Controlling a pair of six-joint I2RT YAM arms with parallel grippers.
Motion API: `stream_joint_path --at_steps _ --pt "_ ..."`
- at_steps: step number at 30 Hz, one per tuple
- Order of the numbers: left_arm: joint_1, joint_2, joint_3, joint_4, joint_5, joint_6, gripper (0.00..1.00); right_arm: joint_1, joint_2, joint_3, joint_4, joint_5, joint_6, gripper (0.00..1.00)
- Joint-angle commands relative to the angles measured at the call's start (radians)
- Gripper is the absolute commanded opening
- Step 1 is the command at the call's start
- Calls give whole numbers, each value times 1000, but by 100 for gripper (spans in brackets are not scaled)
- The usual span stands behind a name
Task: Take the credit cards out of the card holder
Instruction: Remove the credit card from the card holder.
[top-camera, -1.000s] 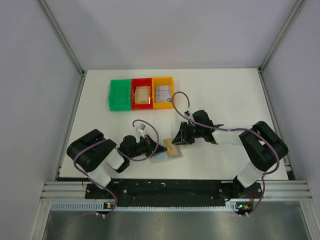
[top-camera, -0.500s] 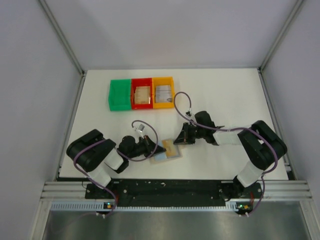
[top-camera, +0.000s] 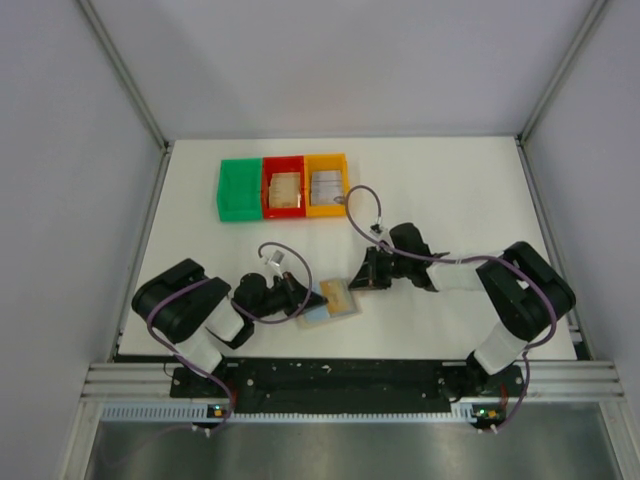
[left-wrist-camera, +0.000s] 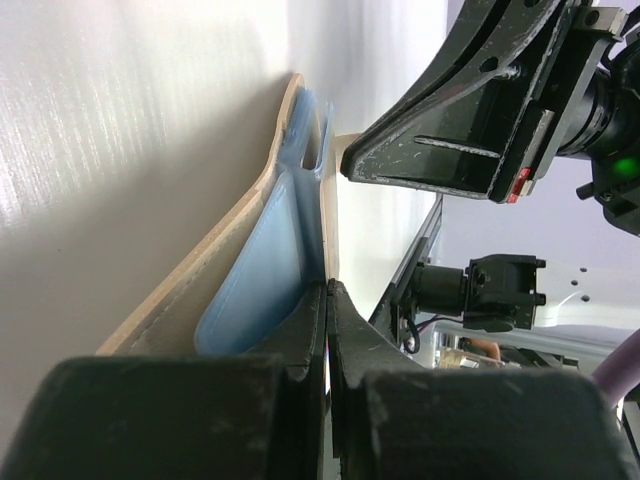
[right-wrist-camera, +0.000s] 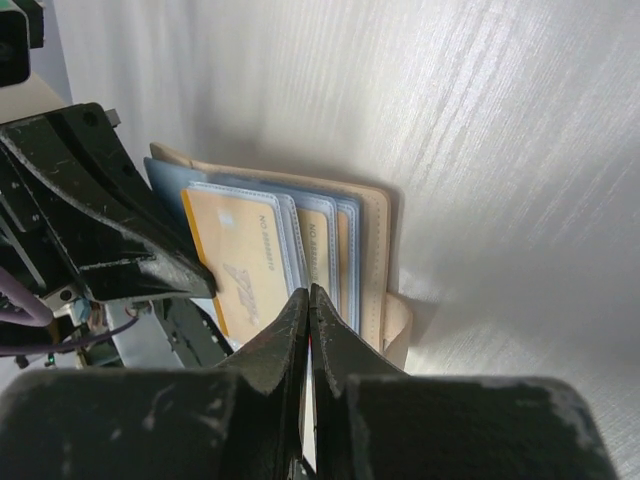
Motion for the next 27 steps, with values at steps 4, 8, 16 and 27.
stream_joint_path --at_steps 4,8,16,27 --pt "8 -4 -22 242 26 -10 0 -7 -34 -44 186 -105 45 0" --pt "6 -1 -20 288 36 -19 0 -7 -28 -52 250 -140 74 23" --pt "8 -24 -20 345 48 -26 0 -7 -16 -53 253 -143 83 27" --pt "8 -30 -22 392 56 -36 0 -7 -20 -38 162 -76 45 38"
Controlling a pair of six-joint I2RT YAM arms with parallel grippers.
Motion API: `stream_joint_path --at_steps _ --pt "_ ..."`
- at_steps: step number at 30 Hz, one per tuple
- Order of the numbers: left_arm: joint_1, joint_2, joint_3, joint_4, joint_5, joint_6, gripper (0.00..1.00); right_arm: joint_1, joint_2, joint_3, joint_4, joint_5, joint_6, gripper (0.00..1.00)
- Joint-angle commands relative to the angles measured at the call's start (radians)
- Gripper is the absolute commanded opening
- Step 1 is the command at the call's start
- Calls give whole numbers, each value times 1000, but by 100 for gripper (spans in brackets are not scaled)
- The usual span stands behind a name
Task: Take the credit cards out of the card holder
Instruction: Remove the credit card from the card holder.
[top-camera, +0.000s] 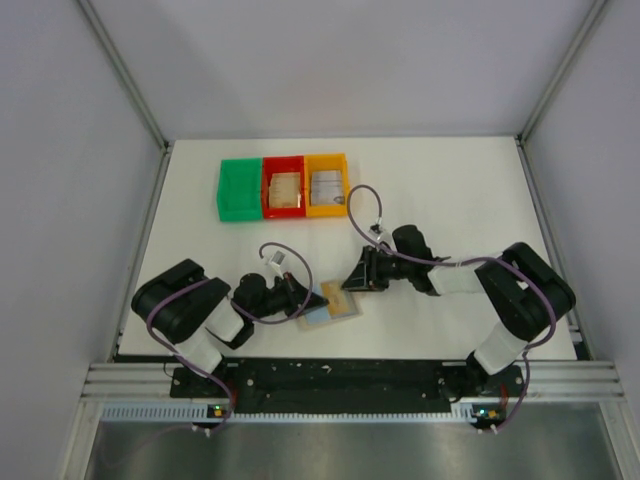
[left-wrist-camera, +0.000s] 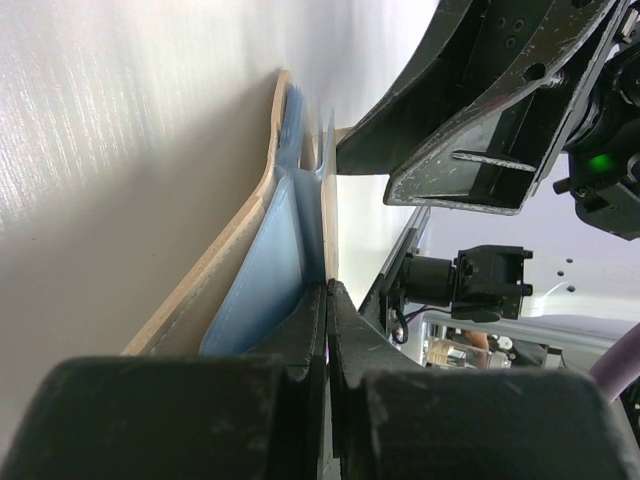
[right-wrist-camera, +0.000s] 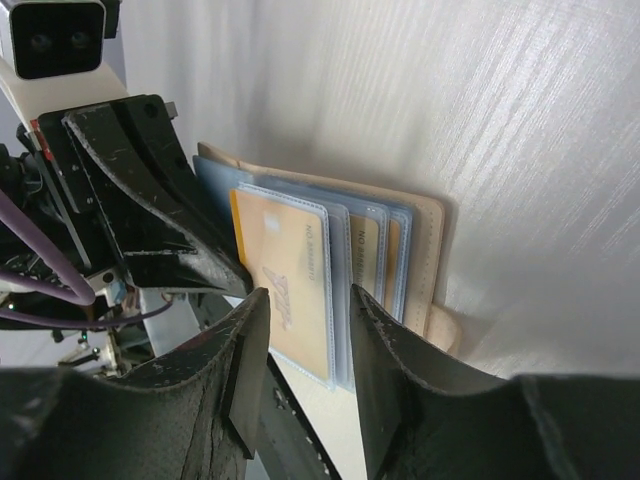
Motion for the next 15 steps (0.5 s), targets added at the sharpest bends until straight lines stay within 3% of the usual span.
stream_joint_path --at_steps 1,15 --pt "5 -26 -15 392 29 -14 0 -5 -13 11 28 -12 -18 38" --pt "4 -49 3 400 47 -20 0 1 30 42 28 -47 -18 38"
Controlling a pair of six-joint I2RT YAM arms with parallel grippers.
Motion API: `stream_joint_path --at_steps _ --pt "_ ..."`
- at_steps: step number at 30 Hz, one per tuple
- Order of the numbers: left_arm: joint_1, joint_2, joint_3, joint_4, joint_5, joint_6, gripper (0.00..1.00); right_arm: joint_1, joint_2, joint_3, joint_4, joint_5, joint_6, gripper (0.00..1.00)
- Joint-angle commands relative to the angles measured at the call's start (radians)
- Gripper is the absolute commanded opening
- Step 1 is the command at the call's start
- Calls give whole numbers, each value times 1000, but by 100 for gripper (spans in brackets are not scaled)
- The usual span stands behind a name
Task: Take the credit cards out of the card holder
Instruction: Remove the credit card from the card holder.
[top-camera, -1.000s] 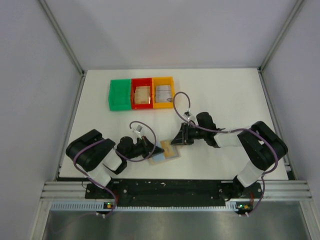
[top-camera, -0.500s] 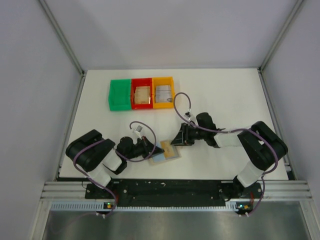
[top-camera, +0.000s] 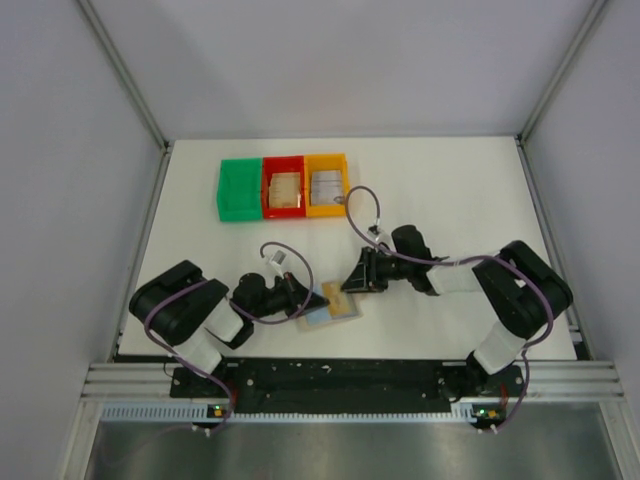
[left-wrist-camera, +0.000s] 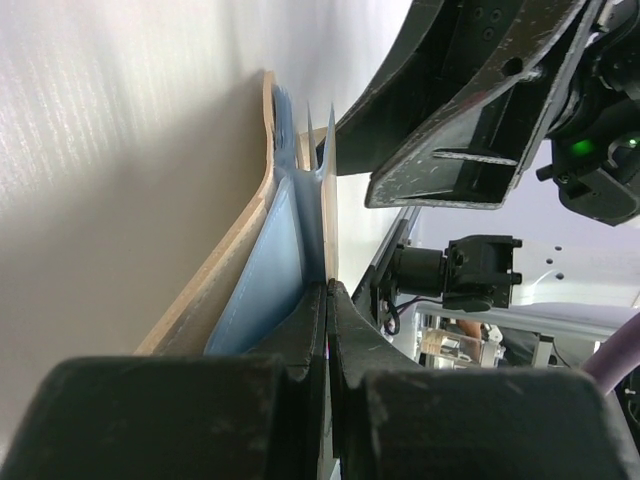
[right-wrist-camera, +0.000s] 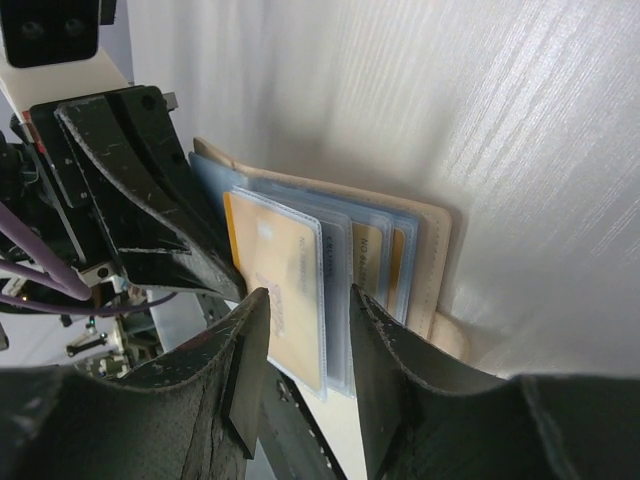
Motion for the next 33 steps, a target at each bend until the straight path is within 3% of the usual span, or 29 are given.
stream_joint_path --at_steps 1,6,10,13,15,33 --pt "4 -41 3 400 22 -15 0 1 19 41 25 -20 -14 38" --pt "2 -46 6 398 22 -15 0 9 38 32 123 -79 32 34" --pt "4 -41 6 403 22 -15 0 9 45 9 214 -106 75 25" --pt "4 -39 5 405 22 -15 0 9 50 1 231 -110 81 14" --pt "2 -42 0 405 20 -13 0 7 48 -2 225 -104 75 0" --pt "4 -69 -38 391 9 4 0 -11 12 -48 177 -27 15 0"
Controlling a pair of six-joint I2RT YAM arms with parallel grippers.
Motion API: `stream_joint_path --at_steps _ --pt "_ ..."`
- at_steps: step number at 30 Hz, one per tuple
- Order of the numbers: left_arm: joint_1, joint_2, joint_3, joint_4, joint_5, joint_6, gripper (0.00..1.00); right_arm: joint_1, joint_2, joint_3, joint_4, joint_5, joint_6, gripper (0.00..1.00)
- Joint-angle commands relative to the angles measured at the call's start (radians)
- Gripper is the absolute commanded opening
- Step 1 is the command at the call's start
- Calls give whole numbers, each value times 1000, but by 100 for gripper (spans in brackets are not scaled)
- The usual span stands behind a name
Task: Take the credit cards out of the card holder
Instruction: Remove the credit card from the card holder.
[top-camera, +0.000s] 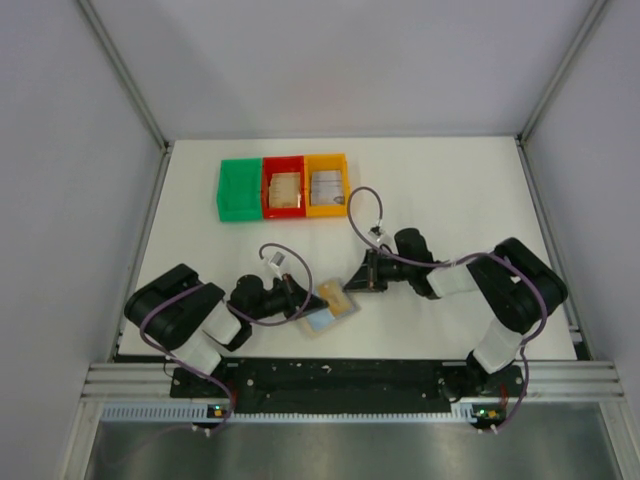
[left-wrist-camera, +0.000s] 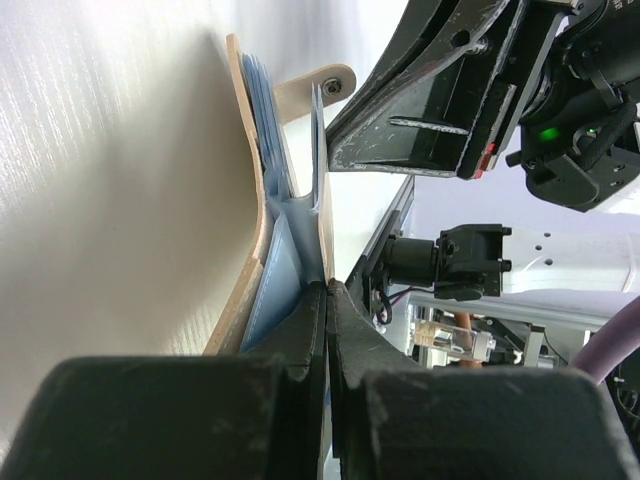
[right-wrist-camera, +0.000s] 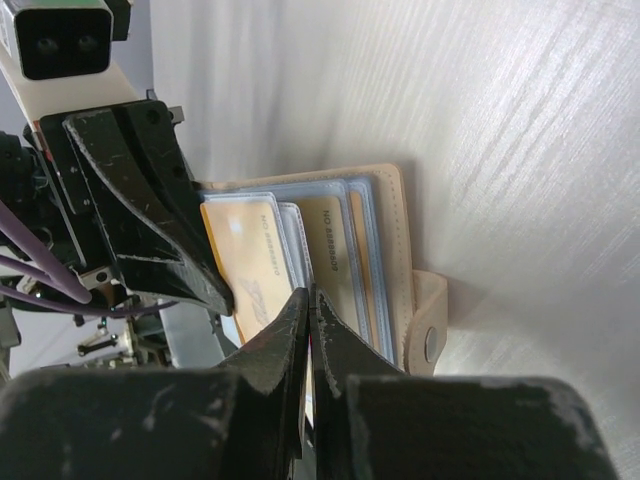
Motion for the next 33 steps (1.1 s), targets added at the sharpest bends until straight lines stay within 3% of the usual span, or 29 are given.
stream_joint_path --at_steps 1,7,11,14,33 --pt "4 -32 -20 389 -8 16 0 -4 -34 -12 26 5 -27 0" --pt "4 -30 -15 401 11 25 0 -10 -44 -35 101 -9 13 2" --pt "4 -27 -9 403 24 25 0 -15 -84 -49 121 11 19 34" --pt "2 -27 -1 405 35 24 0 -24 -118 -57 129 17 25 43" --pt "1 -45 52 405 87 27 0 -26 -94 -29 136 -47 20 46"
